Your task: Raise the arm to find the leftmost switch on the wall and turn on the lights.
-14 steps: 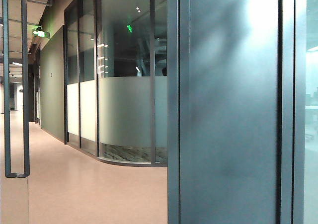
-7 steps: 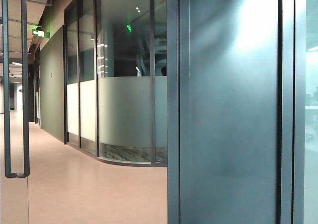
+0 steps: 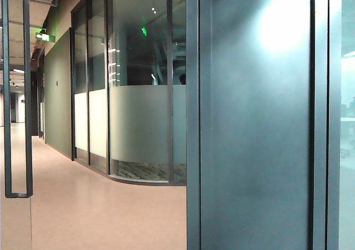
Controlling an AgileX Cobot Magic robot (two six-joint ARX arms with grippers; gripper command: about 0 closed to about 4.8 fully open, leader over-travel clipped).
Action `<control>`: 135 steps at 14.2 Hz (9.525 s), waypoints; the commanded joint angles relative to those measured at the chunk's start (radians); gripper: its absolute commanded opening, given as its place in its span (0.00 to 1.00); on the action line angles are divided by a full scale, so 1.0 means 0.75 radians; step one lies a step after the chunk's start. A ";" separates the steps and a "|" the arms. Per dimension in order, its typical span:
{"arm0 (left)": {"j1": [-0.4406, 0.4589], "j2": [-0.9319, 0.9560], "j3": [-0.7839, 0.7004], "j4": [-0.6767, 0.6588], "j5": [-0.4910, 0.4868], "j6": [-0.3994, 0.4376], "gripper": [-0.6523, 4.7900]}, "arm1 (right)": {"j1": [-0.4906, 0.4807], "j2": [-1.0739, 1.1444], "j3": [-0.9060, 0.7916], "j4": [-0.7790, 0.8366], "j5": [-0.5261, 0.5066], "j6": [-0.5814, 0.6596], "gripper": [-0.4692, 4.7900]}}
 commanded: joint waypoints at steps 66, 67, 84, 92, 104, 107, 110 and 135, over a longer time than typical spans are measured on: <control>0.000 -1.291 -1.294 -0.545 -0.850 -0.098 0.11 | 0.365 -1.346 -1.360 -0.396 0.552 0.041 0.09; 0.000 -1.290 -1.294 -0.561 -0.840 -0.103 0.11 | 0.365 -1.388 -1.379 -0.402 0.564 0.039 0.09; 0.002 -1.373 -1.356 -0.592 -0.896 0.328 0.11 | 0.365 -1.463 -1.382 -0.553 0.568 0.039 0.09; 0.063 -1.570 -1.828 -0.413 -0.966 0.315 0.11 | 0.365 -1.463 -1.382 -0.553 0.568 0.039 0.09; 0.108 -1.585 -2.052 -0.234 -0.816 0.219 0.11 | 0.365 -1.463 -1.382 -0.554 0.568 0.039 0.09; 0.095 -1.585 -2.052 -0.234 -0.816 0.227 0.11 | 0.365 -1.463 -1.382 -0.554 0.568 0.039 0.09; 0.097 -1.585 -2.052 -0.234 -0.817 0.227 0.11 | 0.365 -1.463 -1.382 -0.554 0.568 0.039 0.09; 0.097 -1.585 -2.052 -0.234 -0.817 0.226 0.11 | -0.001 -1.463 -1.463 -0.623 0.366 0.041 0.09</control>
